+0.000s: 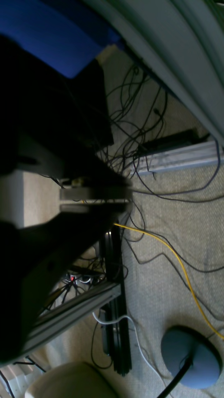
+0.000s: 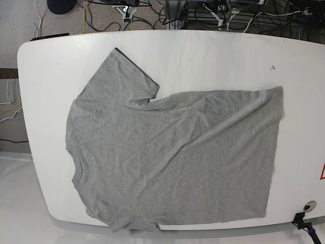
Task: Fold the T-shirt properly
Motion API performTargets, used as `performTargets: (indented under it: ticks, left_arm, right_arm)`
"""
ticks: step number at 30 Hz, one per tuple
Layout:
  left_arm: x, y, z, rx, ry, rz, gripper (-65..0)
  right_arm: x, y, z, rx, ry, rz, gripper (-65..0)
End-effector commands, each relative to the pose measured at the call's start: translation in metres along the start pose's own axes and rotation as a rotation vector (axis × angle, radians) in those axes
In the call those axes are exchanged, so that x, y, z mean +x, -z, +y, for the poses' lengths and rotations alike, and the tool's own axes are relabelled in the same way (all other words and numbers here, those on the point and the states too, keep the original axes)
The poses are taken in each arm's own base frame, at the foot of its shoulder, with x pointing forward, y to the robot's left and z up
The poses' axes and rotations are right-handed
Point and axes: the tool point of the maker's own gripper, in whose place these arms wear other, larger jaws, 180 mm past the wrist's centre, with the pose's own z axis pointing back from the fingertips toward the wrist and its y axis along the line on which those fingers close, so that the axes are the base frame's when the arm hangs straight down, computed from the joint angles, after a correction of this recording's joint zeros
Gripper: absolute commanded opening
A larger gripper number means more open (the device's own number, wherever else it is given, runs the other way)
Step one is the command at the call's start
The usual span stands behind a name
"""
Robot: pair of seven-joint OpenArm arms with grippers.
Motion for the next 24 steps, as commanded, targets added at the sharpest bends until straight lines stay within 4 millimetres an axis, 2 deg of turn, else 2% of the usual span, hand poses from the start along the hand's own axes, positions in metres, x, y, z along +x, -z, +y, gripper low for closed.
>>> performTargets:
  ticks: [1, 12, 17, 22, 24]
  left_arm:
    - [0.008, 0.0, -0.003, -0.002, -0.005, -0.043, -65.0]
    - [0.007, 0.0, 0.001, 0.002, -0.007, -0.037, -65.0]
    - [0.0, 0.0, 0.006, 0.009, -0.005, -0.019, -65.0]
    - [-0.018, -0.001, 0.022, 0.031, -0.006, 0.006, -65.0]
    - [-0.025, -0.001, 0.029, 0.042, -0.001, 0.009, -65.0]
  right_arm:
    - [0.002, 0.0, 0.002, 0.0, -0.017, -0.007, -62.3]
    - [0.0, 0.0, 0.001, -0.001, -0.006, 0.003, -62.4]
    - [-0.001, 0.0, 0.001, -0.004, -0.002, 0.009, -62.3]
    - [-0.019, 0.0, -0.009, -0.018, 0.001, 0.032, -62.2]
    - [-0.033, 0.0, -0.017, -0.031, -0.001, 0.036, -62.1]
